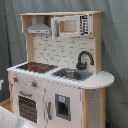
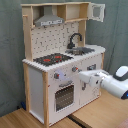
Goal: Play with the kitchen
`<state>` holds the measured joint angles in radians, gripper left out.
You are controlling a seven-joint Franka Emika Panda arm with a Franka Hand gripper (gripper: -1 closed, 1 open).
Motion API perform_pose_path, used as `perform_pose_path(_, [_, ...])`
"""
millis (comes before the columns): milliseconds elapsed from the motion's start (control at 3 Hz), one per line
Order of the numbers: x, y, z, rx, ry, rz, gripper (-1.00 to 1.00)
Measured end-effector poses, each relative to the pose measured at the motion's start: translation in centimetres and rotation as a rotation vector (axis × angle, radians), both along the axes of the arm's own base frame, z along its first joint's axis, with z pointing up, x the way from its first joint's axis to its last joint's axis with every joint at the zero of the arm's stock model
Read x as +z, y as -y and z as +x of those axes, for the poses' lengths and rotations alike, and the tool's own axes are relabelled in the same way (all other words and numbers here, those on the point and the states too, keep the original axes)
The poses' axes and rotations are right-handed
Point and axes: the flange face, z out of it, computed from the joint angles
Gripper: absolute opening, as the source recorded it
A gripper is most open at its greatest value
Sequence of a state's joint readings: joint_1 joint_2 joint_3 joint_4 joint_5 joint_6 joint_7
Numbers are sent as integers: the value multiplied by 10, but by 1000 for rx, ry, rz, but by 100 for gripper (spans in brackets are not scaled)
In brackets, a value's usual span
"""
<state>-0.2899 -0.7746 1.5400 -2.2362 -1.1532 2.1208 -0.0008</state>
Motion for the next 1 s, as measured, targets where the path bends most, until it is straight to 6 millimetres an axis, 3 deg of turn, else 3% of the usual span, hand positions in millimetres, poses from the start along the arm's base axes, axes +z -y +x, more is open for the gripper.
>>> perform_pose_path(1000, [103,29,-28,-101,121,99,100])
